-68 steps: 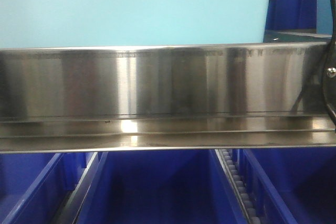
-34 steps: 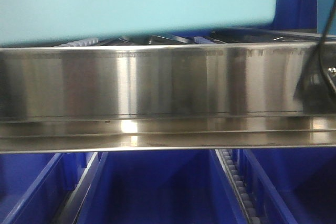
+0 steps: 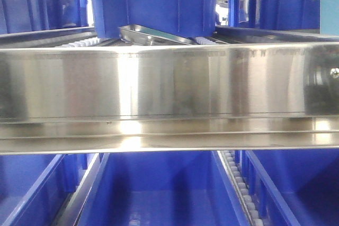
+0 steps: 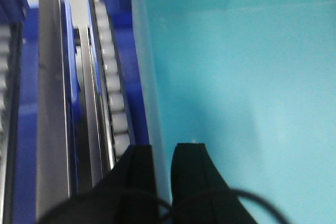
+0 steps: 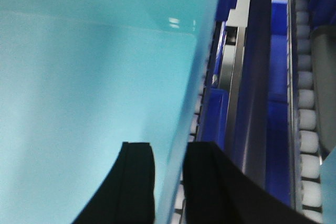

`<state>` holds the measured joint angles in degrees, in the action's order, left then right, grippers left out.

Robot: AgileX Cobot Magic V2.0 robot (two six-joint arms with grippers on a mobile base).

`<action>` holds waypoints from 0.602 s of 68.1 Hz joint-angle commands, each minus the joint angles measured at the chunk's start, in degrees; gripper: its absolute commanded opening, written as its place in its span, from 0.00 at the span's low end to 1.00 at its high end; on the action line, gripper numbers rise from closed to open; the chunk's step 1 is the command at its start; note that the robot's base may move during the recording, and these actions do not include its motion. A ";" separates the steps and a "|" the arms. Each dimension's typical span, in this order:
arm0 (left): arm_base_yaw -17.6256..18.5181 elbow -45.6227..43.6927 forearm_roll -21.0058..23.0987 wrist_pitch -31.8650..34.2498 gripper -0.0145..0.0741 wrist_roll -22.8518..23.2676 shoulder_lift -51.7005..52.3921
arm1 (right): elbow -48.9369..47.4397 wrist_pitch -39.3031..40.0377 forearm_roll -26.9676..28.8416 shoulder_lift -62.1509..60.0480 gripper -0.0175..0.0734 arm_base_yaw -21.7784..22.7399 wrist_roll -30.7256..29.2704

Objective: Move two blue bins to right shelf middle
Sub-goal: 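Lift the teal bin up off the shelf with both grippers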

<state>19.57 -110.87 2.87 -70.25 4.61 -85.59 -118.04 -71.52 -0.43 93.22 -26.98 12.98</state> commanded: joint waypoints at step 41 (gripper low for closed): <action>0.11 -1.92 1.79 0.28 0.04 0.04 -0.38 | -0.51 1.56 -7.04 0.01 0.02 0.20 0.87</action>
<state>19.57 -111.67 3.09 -70.71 4.72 -86.70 -118.17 -71.48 -2.86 93.32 -27.16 12.98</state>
